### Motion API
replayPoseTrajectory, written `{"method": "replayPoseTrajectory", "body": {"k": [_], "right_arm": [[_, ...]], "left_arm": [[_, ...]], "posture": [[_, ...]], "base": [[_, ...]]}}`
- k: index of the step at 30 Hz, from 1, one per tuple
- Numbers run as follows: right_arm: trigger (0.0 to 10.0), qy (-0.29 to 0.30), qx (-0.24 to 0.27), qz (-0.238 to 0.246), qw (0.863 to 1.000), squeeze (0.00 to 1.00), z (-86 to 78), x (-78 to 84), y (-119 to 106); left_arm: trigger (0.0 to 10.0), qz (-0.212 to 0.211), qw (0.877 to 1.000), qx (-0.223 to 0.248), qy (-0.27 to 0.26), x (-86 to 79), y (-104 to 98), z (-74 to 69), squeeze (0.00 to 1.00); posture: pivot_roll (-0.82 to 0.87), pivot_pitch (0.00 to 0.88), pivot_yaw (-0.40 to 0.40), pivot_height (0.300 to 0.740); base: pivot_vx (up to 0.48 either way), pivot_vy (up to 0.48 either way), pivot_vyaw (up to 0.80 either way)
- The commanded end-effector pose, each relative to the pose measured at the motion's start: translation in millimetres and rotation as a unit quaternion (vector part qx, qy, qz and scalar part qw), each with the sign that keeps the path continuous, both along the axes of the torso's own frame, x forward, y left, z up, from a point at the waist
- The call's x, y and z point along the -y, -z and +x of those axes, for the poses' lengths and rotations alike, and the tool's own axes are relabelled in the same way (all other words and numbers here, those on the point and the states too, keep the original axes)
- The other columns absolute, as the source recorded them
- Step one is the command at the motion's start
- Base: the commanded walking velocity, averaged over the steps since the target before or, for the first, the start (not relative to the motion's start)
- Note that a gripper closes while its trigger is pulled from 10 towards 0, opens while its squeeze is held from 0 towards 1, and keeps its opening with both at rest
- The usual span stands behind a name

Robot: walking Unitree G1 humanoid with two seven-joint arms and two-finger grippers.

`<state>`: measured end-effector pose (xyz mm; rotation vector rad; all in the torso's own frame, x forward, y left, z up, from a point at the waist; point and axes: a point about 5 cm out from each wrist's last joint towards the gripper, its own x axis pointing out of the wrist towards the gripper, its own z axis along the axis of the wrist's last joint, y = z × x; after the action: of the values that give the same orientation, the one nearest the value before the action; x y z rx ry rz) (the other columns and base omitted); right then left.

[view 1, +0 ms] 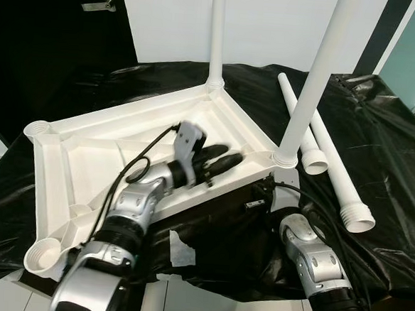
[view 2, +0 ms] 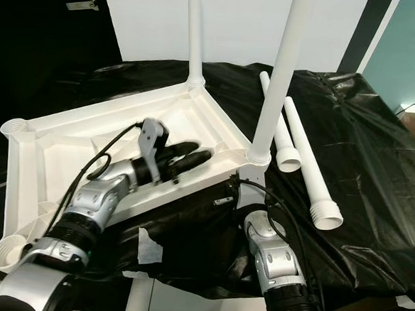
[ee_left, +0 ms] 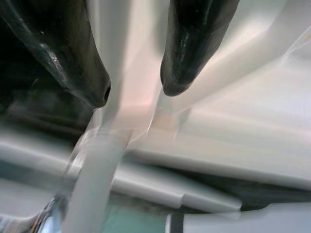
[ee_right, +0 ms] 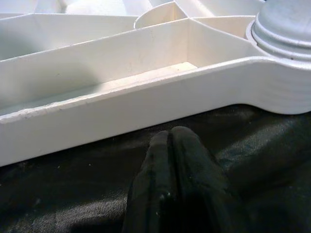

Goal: Building children table

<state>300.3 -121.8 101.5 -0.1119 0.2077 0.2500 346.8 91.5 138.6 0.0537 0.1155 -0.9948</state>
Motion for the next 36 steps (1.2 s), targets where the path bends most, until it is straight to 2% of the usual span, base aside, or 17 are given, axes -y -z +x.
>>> {"method": "replayPoseTrajectory", "body": {"k": [1,2,4,7,11,14,15,17,18,20,22,26,29,34,36], "right_arm": [[10.0,-0.007,-0.006,-0.001,1.0,0.0,-2.0,-3.0,1.7],[10.0,-0.007,-0.006,-0.001,1.0,0.0,-2.0,-3.0,1.7],[10.0,-0.008,-0.005,-0.001,1.0,0.0,-2.0,-3.4,1.4],[10.0,-0.009,-0.005,-0.001,1.0,0.0,-1.9,-3.8,1.3],[10.0,-0.01,-0.004,-0.003,1.0,0.0,-1.9,-3.6,0.6],[10.0,-0.01,-0.004,-0.003,1.0,0.0,-1.7,-3.4,0.2],[10.0,-0.009,-0.004,-0.003,1.0,0.0,-0.9,-3.1,-0.1],[10.0,-0.009,-0.004,-0.003,1.0,0.0,-0.9,-3.1,-0.1],[10.0,-0.007,-0.001,-0.01,1.0,0.0,2.3,-0.7,-0.8],[10.0,-0.005,0.006,-0.023,1.0,0.0,7.5,4.3,-2.9],[10.0,-0.003,0.009,-0.029,1.0,0.0,10.1,6.8,-4.3],[10.0,0.007,0.036,-0.054,0.998,0.0,34.2,20.0,-21.2],[10.0,0.013,0.047,-0.059,0.997,0.0,42.4,23.5,-28.8],[10.0,0.02,0.057,-0.065,0.996,0.0,49.1,25.6,-35.0],[10.0,0.016,0.061,-0.057,0.996,0.0,48.3,19.6,-37.0]], "left_arm": [[10.0,0.07,0.996,-0.029,-0.037,-10.2,15.7,3.5,0.0],[10.0,0.07,0.996,-0.029,-0.037,-10.2,15.7,3.5,0.0],[10.0,0.1,0.991,-0.054,-0.068,-17.5,25.2,4.7,0.0],[10.0,0.11,0.989,-0.071,-0.064,-15.5,31.0,2.2,0.0],[10.0,0.143,0.986,-0.088,-0.018,-10.6,43.2,-5.1,0.0],[10.0,0.146,0.985,-0.094,-0.008,-9.3,45.4,-6.9,0.0],[10.0,0.148,0.984,-0.101,0.016,-4.5,48.2,-11.5,0.0],[10.0,0.148,0.984,-0.101,0.016,-4.5,48.2,-11.5,0.0],[10.0,0.139,0.982,-0.112,0.066,10.0,51.7,-21.4,0.0],[10.0,0.122,0.981,-0.114,0.093,21.1,50.9,-27.3,0.0],[10.0,0.116,0.982,-0.114,0.1,24.6,50.0,-28.7,0.0],[10.0,0.075,0.984,-0.114,0.112,42.5,41.1,-30.1,0.0],[10.0,0.069,0.984,-0.11,0.121,48.5,40.0,-32.7,0.0],[10.0,0.052,0.986,-0.101,0.121,55.1,38.5,-35.7,0.0],[10.0,0.036,0.991,-0.078,0.104,58.3,34.7,-34.4,0.0]], "posture": [[-0.06,0.0,0.024,0.74],[-0.06,0.0,0.024,0.74],[-0.06,0.0,0.023,0.74],[-0.06,0.0,0.021,0.74],[-0.07,0.0,0.021,0.74],[-0.07,0.0,0.021,0.74],[-0.07,0.0,0.021,0.74],[-0.07,0.0,0.021,0.74],[-0.06,0.0,0.029,0.74],[-0.06,0.0,0.029,0.74],[-0.06,0.0,0.029,0.74],[-0.05,0.0,0.03,0.74],[-0.04,0.0,0.026,0.74],[-0.04,0.0,0.026,0.74],[-0.04,0.0,0.025,0.74]], "base": [[0.0,0.0,0.0],[0.0,0.0,0.0],[0.0,0.0,0.0],[0.0,0.0,0.0],[0.0,0.0,0.0],[0.0,0.0,0.0],[0.0,0.0,0.0],[0.0,0.0,0.0],[0.0,0.0,0.0],[0.0,0.0,0.0],[0.0,0.0,0.0],[0.0,0.0,0.0],[0.0,0.0,0.0],[0.0,0.0,0.0],[0.0,0.0,0.0]]}}
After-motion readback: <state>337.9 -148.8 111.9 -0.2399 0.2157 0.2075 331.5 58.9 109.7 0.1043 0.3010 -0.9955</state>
